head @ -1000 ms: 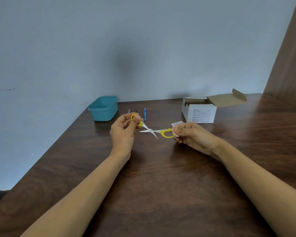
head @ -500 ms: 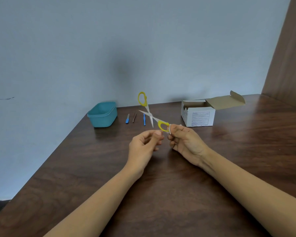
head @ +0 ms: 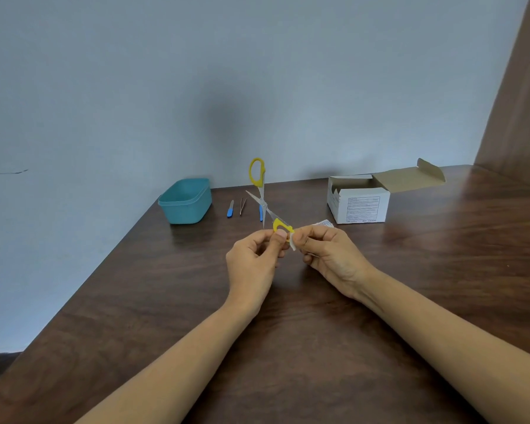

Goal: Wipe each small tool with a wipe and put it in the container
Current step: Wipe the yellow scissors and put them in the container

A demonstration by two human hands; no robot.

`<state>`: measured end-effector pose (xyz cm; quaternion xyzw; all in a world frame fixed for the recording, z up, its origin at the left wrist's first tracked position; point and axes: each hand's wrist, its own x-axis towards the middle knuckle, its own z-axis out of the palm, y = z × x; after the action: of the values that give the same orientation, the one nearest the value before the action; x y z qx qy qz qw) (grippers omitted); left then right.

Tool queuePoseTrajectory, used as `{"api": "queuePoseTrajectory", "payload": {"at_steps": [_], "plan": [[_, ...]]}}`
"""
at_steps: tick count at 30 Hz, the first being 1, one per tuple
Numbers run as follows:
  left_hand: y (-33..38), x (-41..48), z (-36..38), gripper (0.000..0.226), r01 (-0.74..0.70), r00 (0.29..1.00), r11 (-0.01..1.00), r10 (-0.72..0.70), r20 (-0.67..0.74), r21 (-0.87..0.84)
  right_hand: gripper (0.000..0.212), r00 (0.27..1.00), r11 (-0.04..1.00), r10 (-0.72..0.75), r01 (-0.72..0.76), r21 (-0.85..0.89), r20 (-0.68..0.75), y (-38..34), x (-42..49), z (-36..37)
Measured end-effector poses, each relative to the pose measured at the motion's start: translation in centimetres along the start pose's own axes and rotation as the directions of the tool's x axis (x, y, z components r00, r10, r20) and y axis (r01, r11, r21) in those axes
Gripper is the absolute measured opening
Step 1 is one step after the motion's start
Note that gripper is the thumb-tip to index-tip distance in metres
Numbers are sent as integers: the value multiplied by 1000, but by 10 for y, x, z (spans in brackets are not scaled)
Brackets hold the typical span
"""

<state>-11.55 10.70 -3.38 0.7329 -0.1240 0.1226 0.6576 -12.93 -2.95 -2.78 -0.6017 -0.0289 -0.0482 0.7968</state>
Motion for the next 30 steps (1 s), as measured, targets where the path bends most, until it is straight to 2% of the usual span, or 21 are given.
{"api": "queuePoseTrajectory", "payload": {"at_steps": [3,7,11,18,23,26,30], "plan": [[0,2,-4,17,-75,997,981,73,20,181,6,1000,1000,1,-1,-2,-31,1,0,-1],[0,4,-6,21,-140,990,950,129,57,280,8,998,1000,5,-5,6,-65,3,2,-2],[-1,3,-5,21,-158,984,946,127,124,282,2,997,999,12,-9,44,-75,5,4,-4],[-2,3,-4,21,-205,952,920,108,287,335,11,996,996,2,6,94,-84,6,7,-6],[-1,3,-5,24,-194,971,918,128,203,345,17,999,1000,16,-16,3,-37,3,6,-7],[-1,6,-8,25,-150,983,938,109,145,313,10,1000,996,11,-9,-93,12,3,4,-5],[-1,7,-8,25,-135,977,948,80,197,288,6,1000,996,-7,7,-88,5,4,3,-6]]}}
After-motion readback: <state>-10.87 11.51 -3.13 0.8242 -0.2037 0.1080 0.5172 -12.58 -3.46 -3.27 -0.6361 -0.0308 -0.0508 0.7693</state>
